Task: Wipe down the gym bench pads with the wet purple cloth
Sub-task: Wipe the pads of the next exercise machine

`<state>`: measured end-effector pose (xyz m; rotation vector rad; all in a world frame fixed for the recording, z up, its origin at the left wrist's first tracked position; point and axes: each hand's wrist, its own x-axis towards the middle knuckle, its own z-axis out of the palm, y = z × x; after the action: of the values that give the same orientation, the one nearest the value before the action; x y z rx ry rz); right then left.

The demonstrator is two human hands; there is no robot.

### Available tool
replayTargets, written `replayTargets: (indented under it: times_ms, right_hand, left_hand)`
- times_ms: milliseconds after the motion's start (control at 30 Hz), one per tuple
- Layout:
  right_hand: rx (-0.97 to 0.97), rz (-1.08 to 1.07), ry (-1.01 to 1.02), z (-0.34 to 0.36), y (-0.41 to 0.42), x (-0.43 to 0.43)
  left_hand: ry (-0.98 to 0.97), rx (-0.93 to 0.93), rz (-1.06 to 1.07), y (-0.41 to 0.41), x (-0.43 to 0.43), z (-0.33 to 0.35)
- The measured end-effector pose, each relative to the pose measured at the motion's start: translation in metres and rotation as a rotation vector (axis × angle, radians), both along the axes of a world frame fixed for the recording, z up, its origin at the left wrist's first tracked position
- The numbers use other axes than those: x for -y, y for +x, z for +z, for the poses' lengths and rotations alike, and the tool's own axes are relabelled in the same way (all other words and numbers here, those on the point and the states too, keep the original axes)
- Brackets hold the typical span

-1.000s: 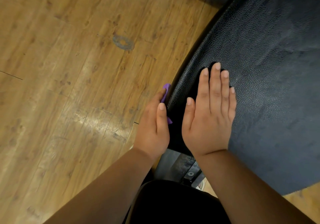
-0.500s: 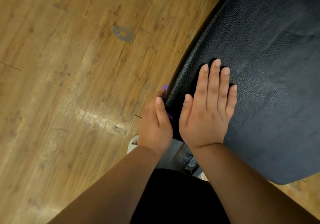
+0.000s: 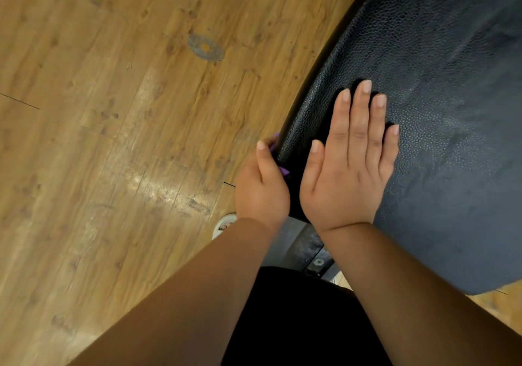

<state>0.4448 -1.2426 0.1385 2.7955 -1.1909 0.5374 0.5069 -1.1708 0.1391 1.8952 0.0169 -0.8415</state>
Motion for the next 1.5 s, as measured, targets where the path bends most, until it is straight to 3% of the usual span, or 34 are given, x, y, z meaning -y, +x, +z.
replayTargets:
  times_ms: [67,200,333,467,700,900,967,1100,1267,1433,1500]
  right_hand:
    - [0.005,-0.001,-0.012,0.0,0.0,0.001]
    - [0.011,-0.005,-0.025,-0.001,0.001,0.0]
    - [0.014,-0.004,-0.021,-0.002,0.0,0.0]
    - [0.014,0.016,-0.012,-0.002,-0.002,0.0]
    - [0.018,0.015,-0.021,-0.003,-0.001,0.0]
    - [0.013,0.018,-0.017,-0.003,-0.002,-0.001]
    - [0.014,0.016,-0.022,-0.004,-0.002,-0.001]
    - [0.021,0.011,-0.026,-0.005,-0.001,-0.001]
    - [0.017,0.015,-0.02,-0.004,-0.002,-0.001]
    - [0.017,0.011,-0.035,-0.005,-0.001,-0.001]
    - [0.011,0.006,-0.035,-0.005,-0.001,-0.002]
  left_hand:
    - [-0.014,-0.022,0.028,-0.002,0.001,0.002]
    - [-0.046,0.165,-0.029,-0.025,-0.007,0.005]
    - [-0.069,0.265,-0.107,0.007,0.014,0.01]
    - [-0.098,0.151,-0.202,0.03,0.027,0.011]
    - [-0.089,0.216,-0.282,0.025,0.014,0.012]
    - [0.024,-0.172,-0.254,0.058,0.035,0.018]
    - [-0.026,-0.147,-0.264,0.039,0.017,0.014]
    - [-0.109,0.125,-0.207,0.009,0.002,0.006]
    - [-0.135,-0.175,-0.18,0.033,0.005,0.0]
    - [-0.038,-0.009,0.01,-0.003,0.0,0.003]
    - [0.005,-0.064,-0.023,0.007,0.001,0.001]
